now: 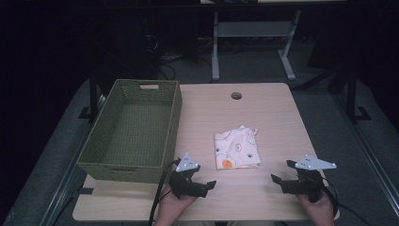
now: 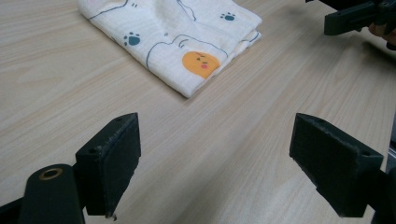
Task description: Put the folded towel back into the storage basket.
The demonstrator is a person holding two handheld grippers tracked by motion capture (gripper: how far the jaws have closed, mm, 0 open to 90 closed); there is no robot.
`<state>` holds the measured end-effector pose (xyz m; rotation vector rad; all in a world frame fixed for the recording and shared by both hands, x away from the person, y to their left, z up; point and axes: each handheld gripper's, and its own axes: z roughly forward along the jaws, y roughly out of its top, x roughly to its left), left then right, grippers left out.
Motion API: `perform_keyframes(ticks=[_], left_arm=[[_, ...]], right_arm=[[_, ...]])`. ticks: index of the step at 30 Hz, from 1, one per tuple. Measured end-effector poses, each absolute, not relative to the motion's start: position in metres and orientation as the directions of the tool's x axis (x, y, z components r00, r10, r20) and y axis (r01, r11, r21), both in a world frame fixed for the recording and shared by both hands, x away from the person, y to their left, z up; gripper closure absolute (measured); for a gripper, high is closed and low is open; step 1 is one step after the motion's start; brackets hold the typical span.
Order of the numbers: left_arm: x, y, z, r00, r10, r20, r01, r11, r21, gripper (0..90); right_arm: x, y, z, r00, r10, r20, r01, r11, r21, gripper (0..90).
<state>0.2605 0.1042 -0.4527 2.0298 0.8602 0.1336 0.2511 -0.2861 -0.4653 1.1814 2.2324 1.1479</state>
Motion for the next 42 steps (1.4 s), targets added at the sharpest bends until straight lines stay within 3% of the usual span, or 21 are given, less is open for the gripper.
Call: perform_keyframes(ticks=[26, 42], left_arm=[[0.279, 0.075, -0.438, 0.772, 0.588, -0.241, 0.533, -0.392, 0.75, 17.1], [0.31, 0.035, -0.429, 0.784, 0.58, -0.22, 0.534, -0.45, 0.716, 20.0]], right_arm=[[0.249, -0.287, -0.463, -0.572, 0.817, 0.067, 0.508, 0.289, 0.811, 14.7], [0.249, -0.289, -0.462, -0.57, 0.818, 0.078, 0.509, 0.277, 0.815, 14.7]])
